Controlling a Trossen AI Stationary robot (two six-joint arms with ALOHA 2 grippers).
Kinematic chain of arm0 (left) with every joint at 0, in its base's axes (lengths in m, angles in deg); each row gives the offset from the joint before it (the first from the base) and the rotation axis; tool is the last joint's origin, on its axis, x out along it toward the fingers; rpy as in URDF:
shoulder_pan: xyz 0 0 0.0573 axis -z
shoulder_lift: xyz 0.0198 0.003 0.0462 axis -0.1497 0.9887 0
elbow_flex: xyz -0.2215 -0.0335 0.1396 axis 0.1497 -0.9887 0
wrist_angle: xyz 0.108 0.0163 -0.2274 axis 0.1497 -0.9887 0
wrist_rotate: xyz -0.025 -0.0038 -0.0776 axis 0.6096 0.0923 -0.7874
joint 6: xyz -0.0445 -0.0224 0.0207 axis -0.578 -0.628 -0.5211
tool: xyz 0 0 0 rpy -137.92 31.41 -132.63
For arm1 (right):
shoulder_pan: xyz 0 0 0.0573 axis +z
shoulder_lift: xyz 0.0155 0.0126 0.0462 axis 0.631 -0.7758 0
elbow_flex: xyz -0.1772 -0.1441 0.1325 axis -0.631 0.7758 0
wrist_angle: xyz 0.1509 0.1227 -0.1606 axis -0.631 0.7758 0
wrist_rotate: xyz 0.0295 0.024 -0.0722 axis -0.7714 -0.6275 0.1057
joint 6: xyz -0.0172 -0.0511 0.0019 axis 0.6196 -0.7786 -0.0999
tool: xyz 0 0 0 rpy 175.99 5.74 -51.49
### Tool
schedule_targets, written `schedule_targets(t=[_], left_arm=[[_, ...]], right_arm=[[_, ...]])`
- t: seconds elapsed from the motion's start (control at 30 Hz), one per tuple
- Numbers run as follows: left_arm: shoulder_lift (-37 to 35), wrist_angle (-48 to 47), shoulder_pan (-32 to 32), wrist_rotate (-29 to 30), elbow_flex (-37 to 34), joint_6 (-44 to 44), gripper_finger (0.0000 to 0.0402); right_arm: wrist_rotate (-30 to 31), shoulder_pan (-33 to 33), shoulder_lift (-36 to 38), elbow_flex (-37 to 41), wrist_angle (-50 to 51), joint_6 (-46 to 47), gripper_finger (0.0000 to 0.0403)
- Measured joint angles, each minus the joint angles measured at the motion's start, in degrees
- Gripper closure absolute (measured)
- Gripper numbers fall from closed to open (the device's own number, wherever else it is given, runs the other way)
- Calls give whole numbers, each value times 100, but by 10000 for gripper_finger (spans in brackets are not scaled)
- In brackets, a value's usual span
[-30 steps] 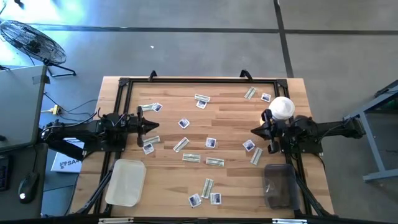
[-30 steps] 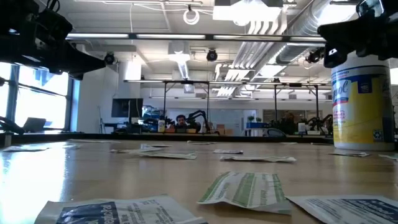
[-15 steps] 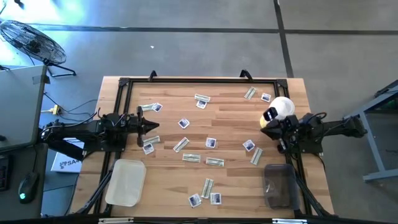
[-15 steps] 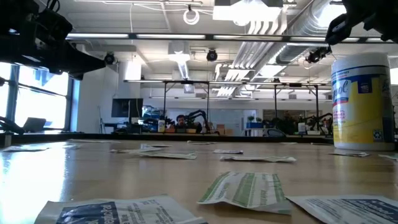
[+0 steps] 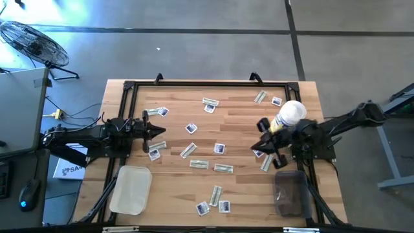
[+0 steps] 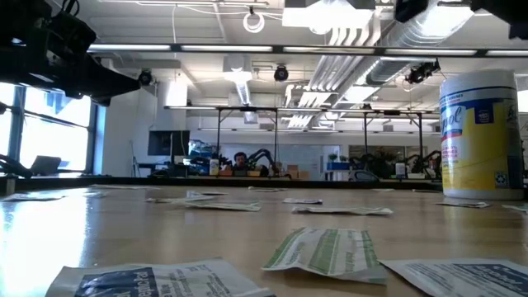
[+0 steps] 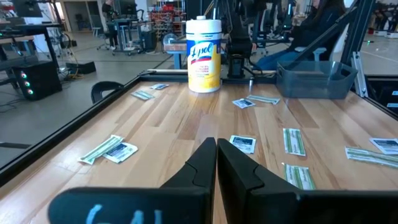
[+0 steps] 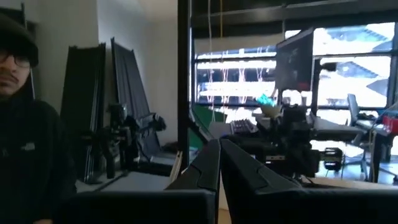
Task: Pick & Place First Aid Supplies
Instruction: Put the blue alcohol pad into the black bin
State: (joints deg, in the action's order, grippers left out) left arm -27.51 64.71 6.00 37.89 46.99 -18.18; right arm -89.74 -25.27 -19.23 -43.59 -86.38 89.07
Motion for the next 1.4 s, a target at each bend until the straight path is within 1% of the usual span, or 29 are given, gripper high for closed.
schedule_targets(t=[0.07, 0.27, 0.37, 0.47, 0.53, 0.6, 0.7, 0.83, 0.93, 1.0, 1.27, 1.4], left_arm=[[-2, 0, 0, 0, -2, 0, 390], [0, 0, -2, 0, 0, 0, 390], [0, 0, 0, 0, -1, 0, 390], [-1, 0, 0, 0, -1, 0, 390], [0, 0, -2, 0, 0, 0, 390], [0, 0, -2, 0, 0, 0, 390], [-1, 2, -1, 0, 0, 0, 390], [-2, 2, -2, 0, -2, 0, 390], [-2, 0, -1, 0, -2, 0, 390], [-2, 2, 0, 0, 0, 0, 390], [0, 0, 0, -4, -2, 0, 390], [-2, 2, 0, -4, 0, 0, 390]], right_arm=[[30, 60, -594, -457, 270, -4, 389], [571, 116, -2246, -1888, 1584, 94, 355], [900, 57, -2875, -2576, 2603, 455, 331], [948, -22, -3392, -3106, 3630, 773, 311], [942, -47, -3708, -3318, 4067, 927, 301], [909, -44, -3989, -3423, 4445, 1036, 296], [904, -42, -4298, -3410, 4712, 1193, 293], [1168, -50, -4554, -3259, 4871, 1273, 295], [1473, -116, -4621, -3121, 4846, 1104, 297], [1547, -197, -4689, -3041, 4814, 1061, 296], [1536, -453, -4970, -2844, 4593, 1036, 303], [1358, -493, -5116, -2842, 4474, 815, 307]])
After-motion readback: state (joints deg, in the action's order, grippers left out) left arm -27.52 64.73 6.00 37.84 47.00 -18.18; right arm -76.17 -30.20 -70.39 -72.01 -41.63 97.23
